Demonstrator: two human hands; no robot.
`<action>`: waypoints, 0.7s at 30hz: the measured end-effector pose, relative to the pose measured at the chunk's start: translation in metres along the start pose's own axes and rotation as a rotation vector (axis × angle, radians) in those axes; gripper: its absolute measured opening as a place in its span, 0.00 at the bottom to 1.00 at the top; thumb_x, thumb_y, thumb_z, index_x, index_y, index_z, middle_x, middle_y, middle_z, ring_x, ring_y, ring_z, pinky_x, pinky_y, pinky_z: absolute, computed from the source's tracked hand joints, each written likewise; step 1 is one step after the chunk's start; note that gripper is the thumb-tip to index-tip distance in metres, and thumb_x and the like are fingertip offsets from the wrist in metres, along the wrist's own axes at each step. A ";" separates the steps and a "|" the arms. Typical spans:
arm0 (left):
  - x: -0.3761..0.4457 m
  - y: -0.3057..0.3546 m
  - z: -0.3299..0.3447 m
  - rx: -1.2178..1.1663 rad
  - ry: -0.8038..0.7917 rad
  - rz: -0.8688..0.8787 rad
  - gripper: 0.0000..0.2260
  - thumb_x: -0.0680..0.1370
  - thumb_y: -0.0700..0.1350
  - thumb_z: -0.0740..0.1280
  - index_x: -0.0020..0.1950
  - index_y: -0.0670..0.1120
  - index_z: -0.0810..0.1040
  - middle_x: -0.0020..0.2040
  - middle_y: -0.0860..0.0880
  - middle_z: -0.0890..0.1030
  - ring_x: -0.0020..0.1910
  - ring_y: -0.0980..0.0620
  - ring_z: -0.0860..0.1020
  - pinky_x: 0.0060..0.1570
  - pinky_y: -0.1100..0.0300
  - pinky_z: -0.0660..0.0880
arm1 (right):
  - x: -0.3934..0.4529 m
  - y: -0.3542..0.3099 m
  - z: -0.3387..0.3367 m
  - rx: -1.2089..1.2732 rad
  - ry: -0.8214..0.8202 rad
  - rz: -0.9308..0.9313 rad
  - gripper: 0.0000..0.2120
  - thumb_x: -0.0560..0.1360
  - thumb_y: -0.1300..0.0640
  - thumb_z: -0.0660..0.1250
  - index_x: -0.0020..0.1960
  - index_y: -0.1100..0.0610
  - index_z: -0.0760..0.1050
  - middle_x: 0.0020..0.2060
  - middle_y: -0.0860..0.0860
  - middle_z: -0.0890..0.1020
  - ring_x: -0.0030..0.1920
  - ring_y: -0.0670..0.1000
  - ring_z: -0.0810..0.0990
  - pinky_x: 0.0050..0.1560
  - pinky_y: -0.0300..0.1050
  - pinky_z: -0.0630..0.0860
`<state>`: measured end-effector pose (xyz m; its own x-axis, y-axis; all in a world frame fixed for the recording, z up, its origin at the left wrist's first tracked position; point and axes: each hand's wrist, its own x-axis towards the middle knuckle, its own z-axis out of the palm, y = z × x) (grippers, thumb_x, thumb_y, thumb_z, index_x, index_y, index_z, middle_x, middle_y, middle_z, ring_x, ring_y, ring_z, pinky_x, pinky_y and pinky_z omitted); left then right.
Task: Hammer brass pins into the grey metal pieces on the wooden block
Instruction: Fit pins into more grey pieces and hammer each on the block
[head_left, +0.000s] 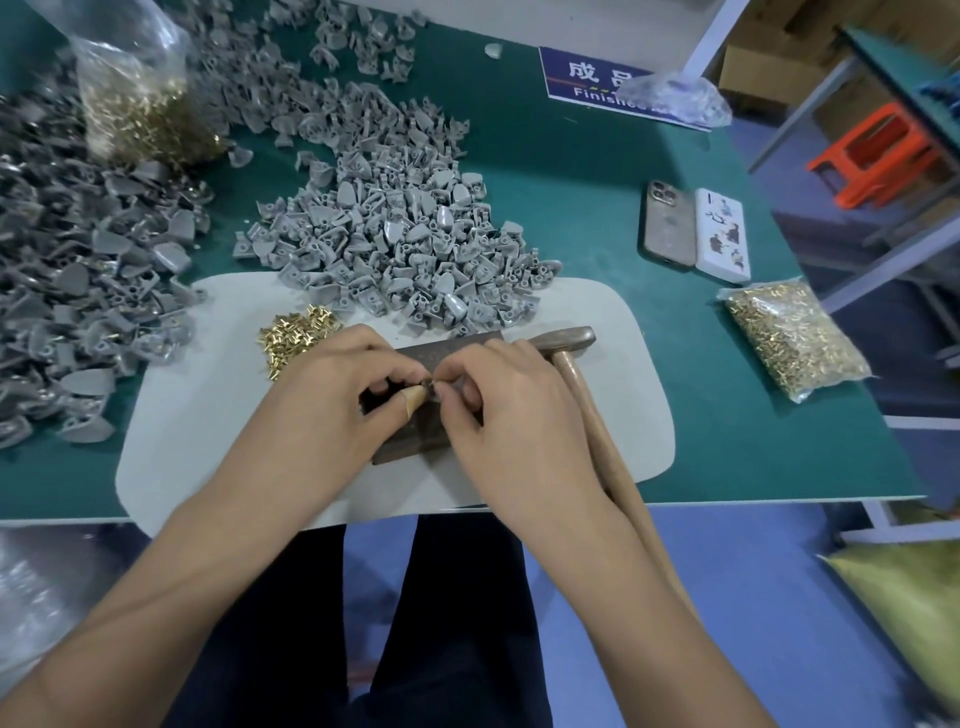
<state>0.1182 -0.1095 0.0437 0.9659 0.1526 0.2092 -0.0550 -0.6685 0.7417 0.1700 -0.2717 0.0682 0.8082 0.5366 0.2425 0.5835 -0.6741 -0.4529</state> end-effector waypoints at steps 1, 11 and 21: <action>0.000 0.000 0.000 0.003 0.001 0.005 0.07 0.73 0.39 0.76 0.48 0.50 0.86 0.42 0.54 0.77 0.42 0.57 0.75 0.42 0.64 0.71 | 0.000 0.000 0.001 0.001 0.001 0.003 0.01 0.76 0.59 0.71 0.47 0.55 0.81 0.38 0.42 0.69 0.46 0.53 0.73 0.47 0.53 0.72; -0.002 0.000 0.001 0.027 0.015 0.010 0.07 0.73 0.39 0.76 0.47 0.51 0.86 0.40 0.53 0.77 0.42 0.58 0.75 0.41 0.72 0.67 | 0.001 0.008 0.001 0.082 -0.027 0.023 0.03 0.75 0.57 0.73 0.48 0.50 0.83 0.37 0.42 0.73 0.47 0.50 0.74 0.50 0.51 0.73; -0.003 -0.004 0.004 0.027 0.038 -0.015 0.05 0.75 0.46 0.75 0.48 0.56 0.86 0.40 0.56 0.76 0.42 0.58 0.75 0.40 0.69 0.67 | -0.034 0.077 -0.012 -0.323 -0.028 0.631 0.14 0.84 0.49 0.62 0.65 0.57 0.73 0.59 0.57 0.76 0.58 0.62 0.75 0.52 0.56 0.70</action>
<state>0.1167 -0.1102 0.0374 0.9562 0.1897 0.2227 -0.0336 -0.6851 0.7277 0.1879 -0.3476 0.0352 1.0000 0.0036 -0.0062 0.0022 -0.9752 -0.2214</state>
